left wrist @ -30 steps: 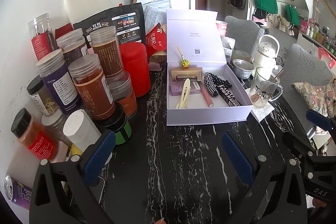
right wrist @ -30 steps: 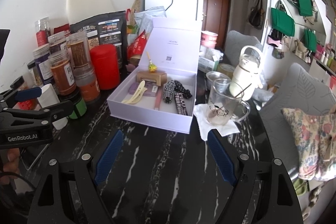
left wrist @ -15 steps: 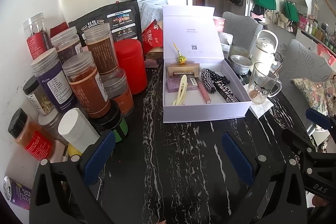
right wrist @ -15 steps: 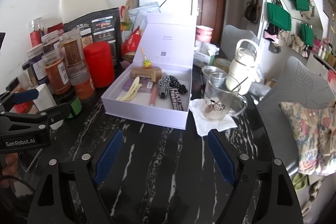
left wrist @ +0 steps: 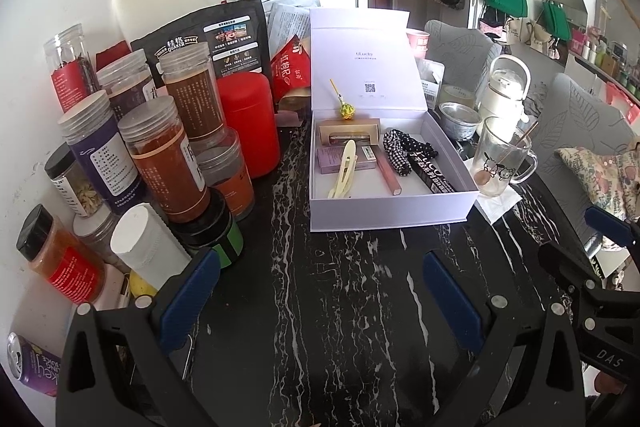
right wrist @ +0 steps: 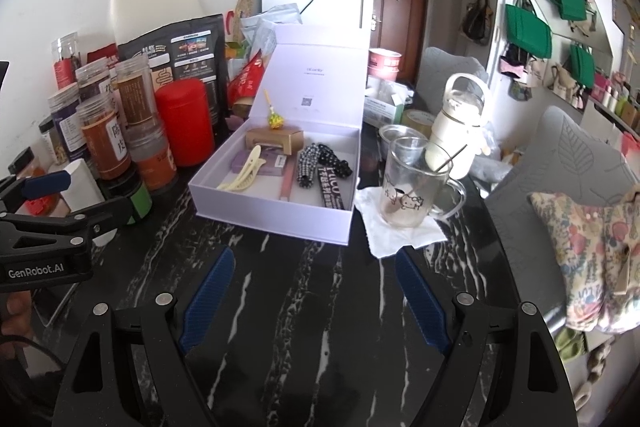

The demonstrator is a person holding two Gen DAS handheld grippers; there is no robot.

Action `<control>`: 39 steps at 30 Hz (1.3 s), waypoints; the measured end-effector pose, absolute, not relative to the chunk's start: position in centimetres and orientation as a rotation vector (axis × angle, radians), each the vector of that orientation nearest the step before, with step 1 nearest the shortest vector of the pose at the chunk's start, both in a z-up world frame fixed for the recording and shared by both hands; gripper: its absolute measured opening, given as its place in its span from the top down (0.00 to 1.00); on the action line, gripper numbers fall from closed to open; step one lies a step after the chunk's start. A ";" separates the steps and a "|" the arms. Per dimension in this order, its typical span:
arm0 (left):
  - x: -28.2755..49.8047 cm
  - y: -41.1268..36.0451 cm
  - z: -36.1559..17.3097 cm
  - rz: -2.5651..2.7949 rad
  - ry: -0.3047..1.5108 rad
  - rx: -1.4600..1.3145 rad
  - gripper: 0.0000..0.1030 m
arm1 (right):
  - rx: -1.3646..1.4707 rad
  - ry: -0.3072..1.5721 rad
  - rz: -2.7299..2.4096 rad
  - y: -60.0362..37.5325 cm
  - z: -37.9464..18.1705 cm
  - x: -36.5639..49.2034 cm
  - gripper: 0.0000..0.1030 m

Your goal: Organize rigid objects

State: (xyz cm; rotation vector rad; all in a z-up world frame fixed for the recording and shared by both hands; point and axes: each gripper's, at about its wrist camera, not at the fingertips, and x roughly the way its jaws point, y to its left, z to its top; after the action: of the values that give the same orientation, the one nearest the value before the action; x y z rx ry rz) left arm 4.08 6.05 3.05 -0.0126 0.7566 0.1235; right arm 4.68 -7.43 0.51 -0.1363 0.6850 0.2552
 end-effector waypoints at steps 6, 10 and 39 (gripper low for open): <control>3.9 5.9 3.1 0.125 0.759 -0.009 0.00 | -0.133 0.684 0.256 -7.6 0.6 4.6 0.19; 3.8 5.8 3.1 0.126 0.761 -0.006 0.00 | -0.130 0.685 0.257 -7.6 0.7 4.6 0.19; 4.7 5.3 2.3 0.137 0.804 -0.009 0.00 | -0.102 0.711 0.247 -8.4 -0.2 5.3 0.19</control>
State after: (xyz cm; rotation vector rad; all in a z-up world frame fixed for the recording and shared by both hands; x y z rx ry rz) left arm 4.73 5.29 2.32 -0.0087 0.8036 0.1366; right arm 5.34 -8.39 -0.20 -0.1021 0.7111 0.2467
